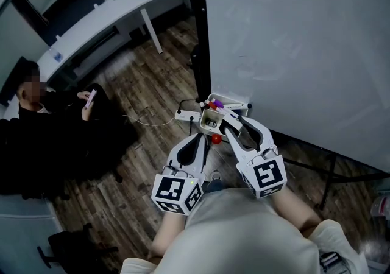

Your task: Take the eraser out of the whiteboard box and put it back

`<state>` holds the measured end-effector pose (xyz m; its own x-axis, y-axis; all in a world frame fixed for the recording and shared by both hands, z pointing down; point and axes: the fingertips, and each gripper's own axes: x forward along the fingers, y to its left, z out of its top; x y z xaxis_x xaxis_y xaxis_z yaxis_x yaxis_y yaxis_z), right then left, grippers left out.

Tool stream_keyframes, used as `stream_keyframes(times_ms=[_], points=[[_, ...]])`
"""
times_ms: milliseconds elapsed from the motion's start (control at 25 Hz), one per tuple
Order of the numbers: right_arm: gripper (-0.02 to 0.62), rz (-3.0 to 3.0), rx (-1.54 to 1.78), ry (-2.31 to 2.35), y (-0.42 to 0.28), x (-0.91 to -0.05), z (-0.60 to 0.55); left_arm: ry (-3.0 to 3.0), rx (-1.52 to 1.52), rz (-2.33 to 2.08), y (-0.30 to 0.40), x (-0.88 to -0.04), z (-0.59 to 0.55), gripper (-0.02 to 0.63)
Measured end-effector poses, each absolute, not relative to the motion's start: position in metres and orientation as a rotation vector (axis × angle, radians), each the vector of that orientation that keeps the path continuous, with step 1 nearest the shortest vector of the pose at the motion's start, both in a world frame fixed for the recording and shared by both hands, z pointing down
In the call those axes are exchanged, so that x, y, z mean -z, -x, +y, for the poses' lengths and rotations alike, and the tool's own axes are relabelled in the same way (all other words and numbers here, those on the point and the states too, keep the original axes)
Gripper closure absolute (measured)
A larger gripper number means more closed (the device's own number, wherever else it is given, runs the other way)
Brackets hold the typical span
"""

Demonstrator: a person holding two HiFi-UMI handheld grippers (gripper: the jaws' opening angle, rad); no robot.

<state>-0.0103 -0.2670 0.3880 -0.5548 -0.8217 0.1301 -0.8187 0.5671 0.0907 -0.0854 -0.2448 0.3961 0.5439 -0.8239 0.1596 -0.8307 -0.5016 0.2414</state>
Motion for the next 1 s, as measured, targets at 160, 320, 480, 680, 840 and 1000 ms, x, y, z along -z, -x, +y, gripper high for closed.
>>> stream_keyframes(times_ms=[160, 320, 480, 680, 840, 1000], points=[[0.431, -2.625, -0.001, -1.381, 0.010, -0.395, -0.268, -2.503, -0.037, -1.369, 0.084, -0.394, -0.246, 0.604], [0.430, -2.622, -0.020, -1.373, 0.011, -0.399, -0.268, -2.503, -0.042, -1.364, 0.082, -0.395, -0.247, 0.604], [0.428, -2.619, -0.034, -1.360, 0.011, -0.401, -0.268, -2.499, -0.050, -1.359, 0.080, -0.397, -0.247, 0.604], [0.426, -2.611, -0.049, -1.351, 0.011, -0.406, -0.268, -2.494, -0.056, -1.358, 0.078, -0.399, -0.246, 0.604], [0.425, -2.600, -0.059, -1.339, 0.011, -0.409, -0.269, -2.487, -0.052, -1.362, 0.079, -0.399, -0.246, 0.604], [0.422, -2.596, -0.055, -1.341, 0.011, -0.411, -0.269, -2.485, -0.054, -1.362, 0.078, -0.401, -0.246, 0.604]])
